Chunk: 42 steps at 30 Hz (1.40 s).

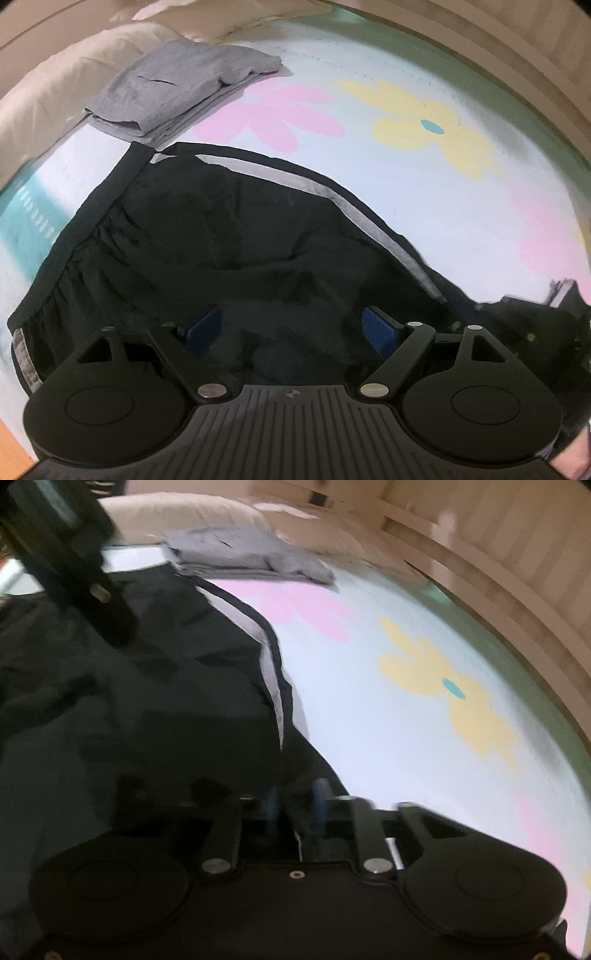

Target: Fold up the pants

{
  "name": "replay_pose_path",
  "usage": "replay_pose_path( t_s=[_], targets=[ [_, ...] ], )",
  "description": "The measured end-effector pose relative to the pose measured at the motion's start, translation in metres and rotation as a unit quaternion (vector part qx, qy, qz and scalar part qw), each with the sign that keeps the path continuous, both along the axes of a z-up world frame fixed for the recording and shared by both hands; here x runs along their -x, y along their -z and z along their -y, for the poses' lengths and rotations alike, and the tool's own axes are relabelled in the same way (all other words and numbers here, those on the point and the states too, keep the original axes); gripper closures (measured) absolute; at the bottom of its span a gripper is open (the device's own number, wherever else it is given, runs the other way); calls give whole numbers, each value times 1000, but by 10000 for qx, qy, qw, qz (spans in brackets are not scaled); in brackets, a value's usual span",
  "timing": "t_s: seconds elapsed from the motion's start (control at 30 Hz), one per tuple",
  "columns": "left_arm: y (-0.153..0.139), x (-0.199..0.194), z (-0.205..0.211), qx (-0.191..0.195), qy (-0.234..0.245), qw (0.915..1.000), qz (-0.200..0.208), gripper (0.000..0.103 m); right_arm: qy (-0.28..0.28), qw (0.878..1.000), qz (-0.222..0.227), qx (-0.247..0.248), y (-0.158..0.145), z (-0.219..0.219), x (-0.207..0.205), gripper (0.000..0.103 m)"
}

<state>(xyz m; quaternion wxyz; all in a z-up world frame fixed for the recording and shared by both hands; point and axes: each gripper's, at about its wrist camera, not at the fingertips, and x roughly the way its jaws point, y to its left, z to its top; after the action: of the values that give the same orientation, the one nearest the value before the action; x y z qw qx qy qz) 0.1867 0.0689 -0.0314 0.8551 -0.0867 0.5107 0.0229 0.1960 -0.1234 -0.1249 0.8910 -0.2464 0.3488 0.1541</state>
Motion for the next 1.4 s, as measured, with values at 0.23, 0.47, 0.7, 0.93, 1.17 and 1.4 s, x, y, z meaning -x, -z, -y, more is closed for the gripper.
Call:
replay_pose_path(
  t_s=[0.23, 0.47, 0.7, 0.93, 1.17, 1.4],
  targets=[
    [-7, 8, 12, 270, 238, 9993, 118, 20, -872, 9954, 368, 144, -40, -10, 80, 98],
    [5, 14, 27, 286, 362, 9989, -6, 20, -1283, 9906, 170, 431, -23, -30, 131, 98],
    [39, 10, 22, 407, 189, 9971, -607, 91, -1169, 9929, 5, 222, -24, -30, 138, 97],
    [33, 41, 2, 426, -82, 9988, -244, 95, 240, 9916, 28, -1270, -65, 36, 130, 30],
    [28, 44, 4, 337, -74, 9993, -135, 95, 3233, 9377, 120, -1269, -52, 131, 46, 25],
    [31, 47, 10, 290, 8, 9994, -164, 95, 5204, 8450, -635, -1051, 5, 201, -23, 34]
  ],
)
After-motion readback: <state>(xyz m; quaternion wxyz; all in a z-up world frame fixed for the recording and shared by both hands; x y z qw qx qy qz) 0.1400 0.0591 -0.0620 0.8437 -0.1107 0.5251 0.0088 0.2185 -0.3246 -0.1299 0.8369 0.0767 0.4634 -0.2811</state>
